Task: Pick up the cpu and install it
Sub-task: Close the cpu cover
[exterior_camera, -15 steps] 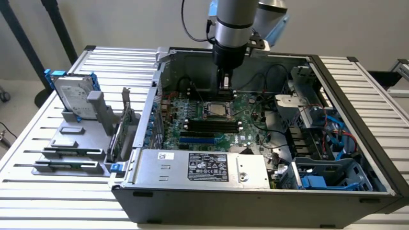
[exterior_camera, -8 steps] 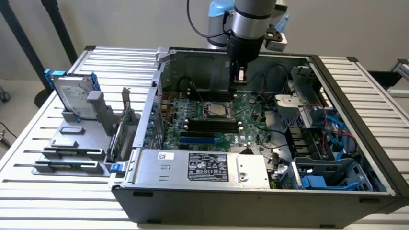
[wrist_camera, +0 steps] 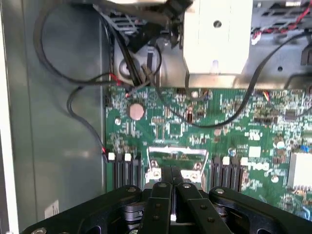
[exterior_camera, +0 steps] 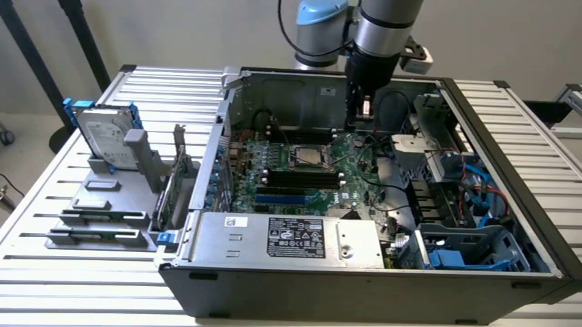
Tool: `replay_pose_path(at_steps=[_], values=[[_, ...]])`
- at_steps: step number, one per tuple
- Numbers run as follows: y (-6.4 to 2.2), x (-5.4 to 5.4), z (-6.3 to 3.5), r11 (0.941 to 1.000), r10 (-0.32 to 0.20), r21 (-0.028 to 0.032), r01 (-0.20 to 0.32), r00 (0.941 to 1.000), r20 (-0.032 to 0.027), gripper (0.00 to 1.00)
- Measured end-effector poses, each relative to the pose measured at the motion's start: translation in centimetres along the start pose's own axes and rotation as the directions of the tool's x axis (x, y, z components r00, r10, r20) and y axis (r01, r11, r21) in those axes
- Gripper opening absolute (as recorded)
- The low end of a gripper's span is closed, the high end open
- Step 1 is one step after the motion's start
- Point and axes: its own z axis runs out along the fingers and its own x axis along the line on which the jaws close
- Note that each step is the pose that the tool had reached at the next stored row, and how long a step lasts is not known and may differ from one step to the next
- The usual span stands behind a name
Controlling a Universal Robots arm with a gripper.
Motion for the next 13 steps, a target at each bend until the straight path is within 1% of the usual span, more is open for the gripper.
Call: replay_pose_path(at_steps=[3,5,10,13], values=[[1.28,-0.1,-0.02,1.0,-0.001,0.0001,0.001,1.0,-0.0001,0.11],[1.82,-0.3,0.08,1.0,-0.002,0.0003,0.002,1.0,0.0001,0.11],[2.17,-0.8,0.93,1.0,-0.004,0.0004,0.004,1.0,0.0,0.11],[2.36,-1.0,1.47,1.0,-0.005,0.0005,0.005,1.0,0.0001,0.11]])
